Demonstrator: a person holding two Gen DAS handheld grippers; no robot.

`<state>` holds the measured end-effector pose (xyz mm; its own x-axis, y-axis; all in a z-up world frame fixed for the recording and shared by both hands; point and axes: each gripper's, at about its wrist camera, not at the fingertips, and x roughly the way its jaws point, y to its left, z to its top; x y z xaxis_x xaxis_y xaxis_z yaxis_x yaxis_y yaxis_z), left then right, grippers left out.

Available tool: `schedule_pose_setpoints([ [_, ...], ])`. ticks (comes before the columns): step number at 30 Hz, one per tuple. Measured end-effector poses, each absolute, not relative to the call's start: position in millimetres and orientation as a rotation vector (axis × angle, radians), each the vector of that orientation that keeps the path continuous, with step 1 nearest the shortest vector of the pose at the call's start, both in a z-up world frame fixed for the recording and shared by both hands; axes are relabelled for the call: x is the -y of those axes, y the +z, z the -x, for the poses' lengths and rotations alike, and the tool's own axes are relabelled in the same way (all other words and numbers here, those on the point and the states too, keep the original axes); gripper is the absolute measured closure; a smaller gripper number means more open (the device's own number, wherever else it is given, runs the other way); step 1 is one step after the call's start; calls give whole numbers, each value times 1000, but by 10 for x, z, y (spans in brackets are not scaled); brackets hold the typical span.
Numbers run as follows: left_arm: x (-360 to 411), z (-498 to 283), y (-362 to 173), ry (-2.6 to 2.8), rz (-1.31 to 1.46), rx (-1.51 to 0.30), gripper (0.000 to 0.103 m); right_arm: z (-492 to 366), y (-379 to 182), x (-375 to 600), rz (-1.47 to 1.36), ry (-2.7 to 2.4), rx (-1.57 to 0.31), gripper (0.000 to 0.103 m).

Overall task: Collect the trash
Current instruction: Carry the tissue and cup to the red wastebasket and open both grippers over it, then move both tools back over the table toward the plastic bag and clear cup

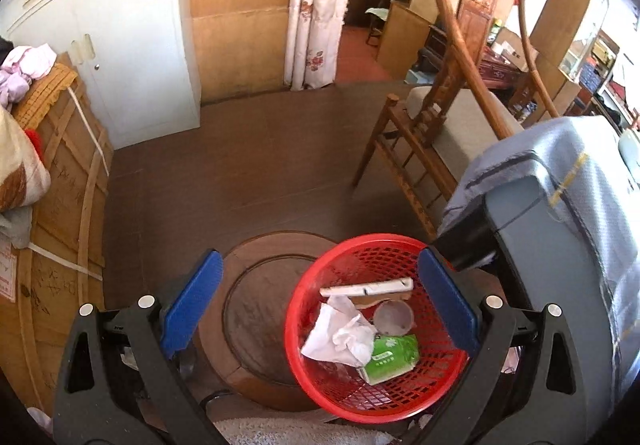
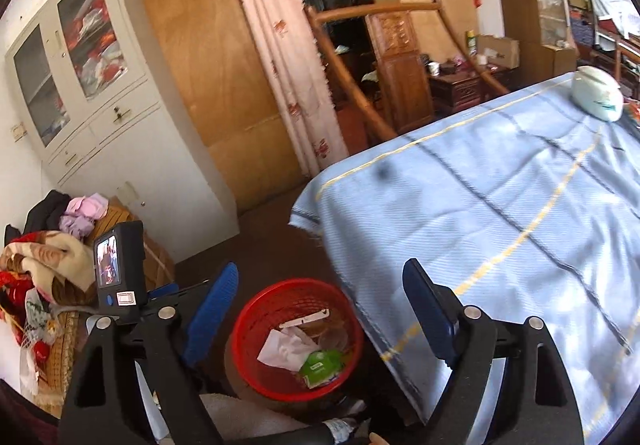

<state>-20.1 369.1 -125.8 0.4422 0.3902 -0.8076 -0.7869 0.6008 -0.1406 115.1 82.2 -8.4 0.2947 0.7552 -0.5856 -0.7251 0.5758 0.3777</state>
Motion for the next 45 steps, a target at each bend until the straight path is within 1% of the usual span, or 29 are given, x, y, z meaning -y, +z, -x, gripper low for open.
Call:
schedule_pose_setpoints([
  [4, -3562, 191, -1168, 739, 535, -807, 9, -1105, -10, -576, -68, 942, -768, 15],
  [12, -3257, 209, -874, 675, 479, -739, 8, -951, 226, 62, -130, 847, -667, 14],
  [17, -3027, 214, -697, 619, 434, -704, 7, -833, 400, 563, -189, 771, -587, 9],
  [24, -2615, 188, -503, 516, 359, -678, 7, -680, 521, 1339, -272, 634, -495, 6],
  [28, -2346, 131, -456, 454, 302, -683, 7, -629, 474, 1769, -320, 563, -482, 6],
  [35, -1840, -96, -482, 313, 214, -725, 7, -652, 236, 2421, -364, 401, -500, 6],
  [45, -1004, -727, -411, 22, 108, -774, 7, -785, -163, 3018, -417, 231, -561, 6],
])
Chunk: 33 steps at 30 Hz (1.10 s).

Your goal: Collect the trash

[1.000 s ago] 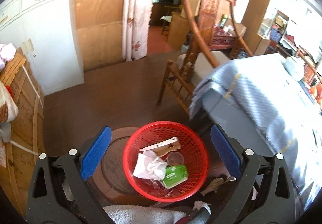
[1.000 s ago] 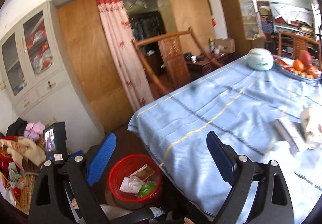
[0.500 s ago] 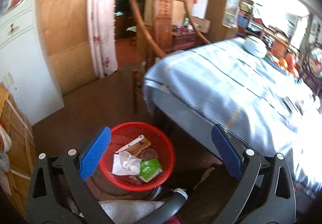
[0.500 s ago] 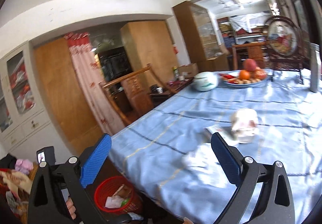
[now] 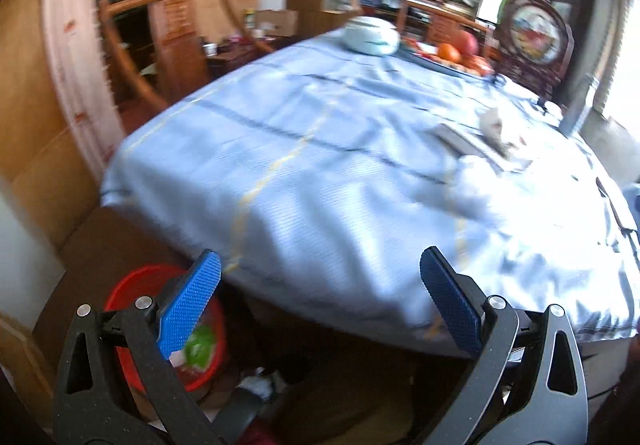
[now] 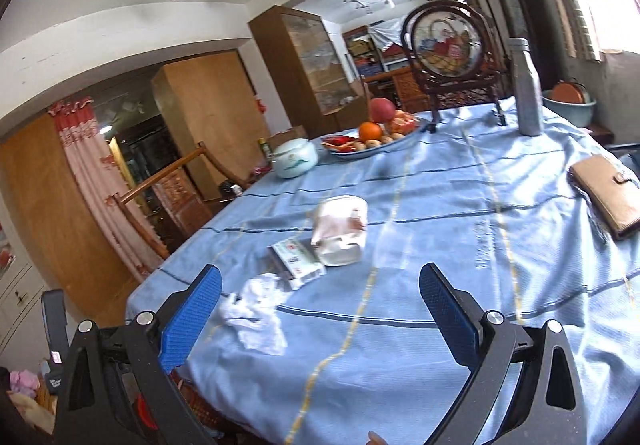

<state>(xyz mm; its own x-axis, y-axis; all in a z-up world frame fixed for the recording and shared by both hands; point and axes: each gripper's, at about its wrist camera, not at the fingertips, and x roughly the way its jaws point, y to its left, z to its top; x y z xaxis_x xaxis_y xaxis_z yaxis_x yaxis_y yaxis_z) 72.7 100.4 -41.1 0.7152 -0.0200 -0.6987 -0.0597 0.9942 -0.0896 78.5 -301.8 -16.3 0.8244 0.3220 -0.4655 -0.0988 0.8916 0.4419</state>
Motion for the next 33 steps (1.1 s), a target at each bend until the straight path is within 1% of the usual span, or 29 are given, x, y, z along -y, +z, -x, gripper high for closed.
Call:
schedule_pose_setpoints([
  [14, 43, -1445, -348, -276, 15, -838, 7, -1222, -454, 3324, -414, 129, -627, 6],
  [20, 332, -1685, -485, -339, 6, -915, 7, -1375, -564, 3351, -418, 123, -660, 6],
  [25, 403, -1772, -581, -304, -38, -923, 8, -1429, -605, 3322, -403, 120, -675, 6],
  [26, 385, -1792, -590, -295, -34, -925, 12, -1436, -606, 3326, -406, 123, -675, 6],
  [27, 361, -1809, -604, -288, -28, -927, 21, -1438, -607, 3324, -407, 125, -672, 6],
  [28, 338, -1826, -611, -283, -25, -928, 27, -1433, -607, 3326, -407, 123, -672, 6],
  [29, 305, -1842, -611, -276, -26, -926, 43, -1434, -611, 3328, -408, 123, -673, 6],
  [30, 247, -1844, -606, -262, -28, -918, 52, -1436, -616, 3327, -411, 125, -674, 6],
  [33, -33, -1814, -563, -216, 6, -891, 59, -1435, -621, 3337, -416, 130, -678, 6],
])
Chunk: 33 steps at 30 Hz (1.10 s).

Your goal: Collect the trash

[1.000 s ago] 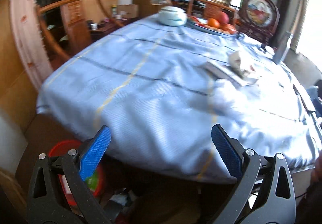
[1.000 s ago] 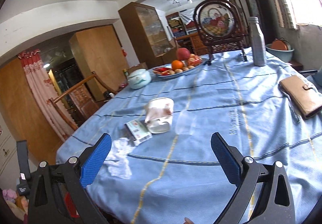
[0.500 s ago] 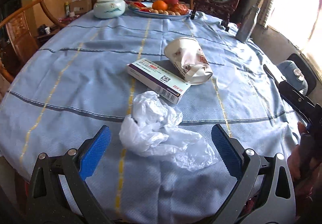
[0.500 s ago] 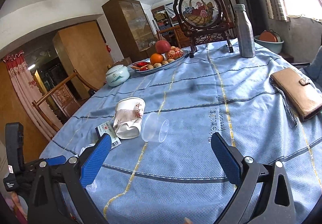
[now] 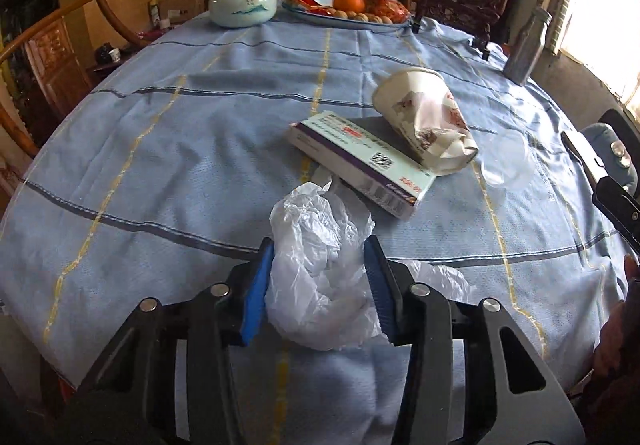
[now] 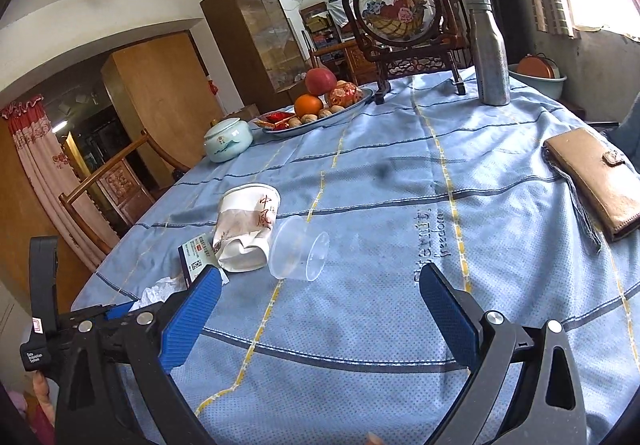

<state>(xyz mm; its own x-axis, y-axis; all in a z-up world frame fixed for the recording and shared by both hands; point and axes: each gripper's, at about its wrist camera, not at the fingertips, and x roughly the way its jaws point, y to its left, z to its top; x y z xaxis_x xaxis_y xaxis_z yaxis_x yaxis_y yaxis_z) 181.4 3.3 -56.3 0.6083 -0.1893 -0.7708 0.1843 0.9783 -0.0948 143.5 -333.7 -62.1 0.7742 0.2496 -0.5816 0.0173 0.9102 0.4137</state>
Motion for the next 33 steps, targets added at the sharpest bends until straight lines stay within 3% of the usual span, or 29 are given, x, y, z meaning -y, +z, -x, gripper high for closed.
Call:
schedule_pose_setpoints([
  [8, -749, -1741, -538, -92, 112, -888, 57, -1451, -619, 3292, -386, 118, -685, 6],
  [12, -677, -1689, -580, -112, 113, -883, 37, -1508, -634, 3232, -368, 135, -718, 6],
  [18, -520, -1699, -631, -116, 61, -855, 21, -1706, -556, 3134, -378, 207, -762, 6],
  [33, -380, -1685, -735, -108, -70, -801, 10, -2326, -815, 3058, -343, 138, -907, 6],
])
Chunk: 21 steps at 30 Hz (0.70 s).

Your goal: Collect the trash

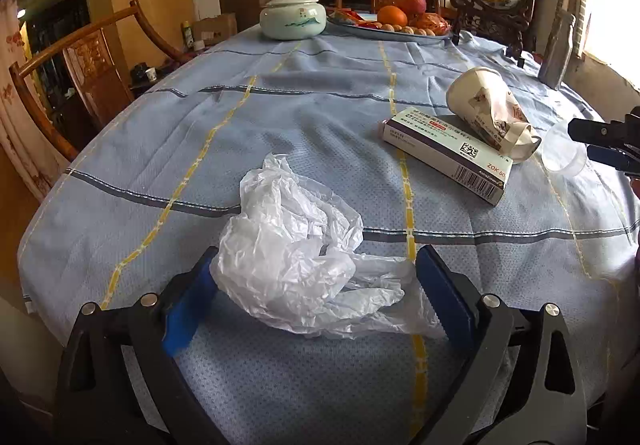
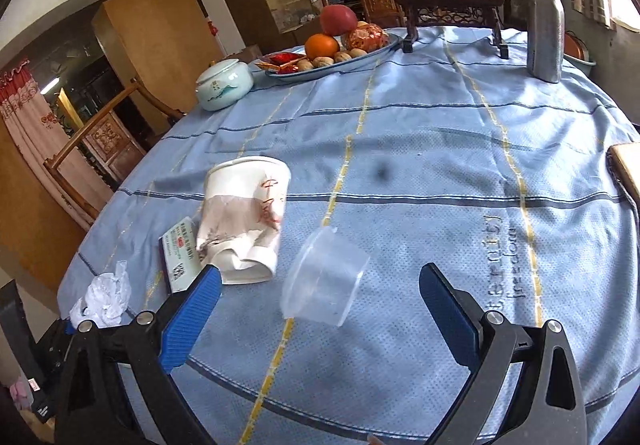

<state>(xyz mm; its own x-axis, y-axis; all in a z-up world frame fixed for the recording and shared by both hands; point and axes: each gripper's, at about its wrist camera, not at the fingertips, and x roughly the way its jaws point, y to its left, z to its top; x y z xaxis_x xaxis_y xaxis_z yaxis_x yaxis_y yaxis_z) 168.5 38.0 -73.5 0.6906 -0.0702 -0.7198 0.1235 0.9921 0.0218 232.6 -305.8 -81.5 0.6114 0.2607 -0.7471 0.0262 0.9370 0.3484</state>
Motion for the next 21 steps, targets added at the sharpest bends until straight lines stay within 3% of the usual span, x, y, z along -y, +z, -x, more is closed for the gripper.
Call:
schedule_pose_setpoints([
  [10, -431, -1702, -724, -135, -37, -800, 9, -2165, -844, 3608, -371, 15, -895, 6],
  [21, -421, -1719, -728, -131, -44, -809, 9, -2382, -755, 3177, -239, 95, -894, 6],
])
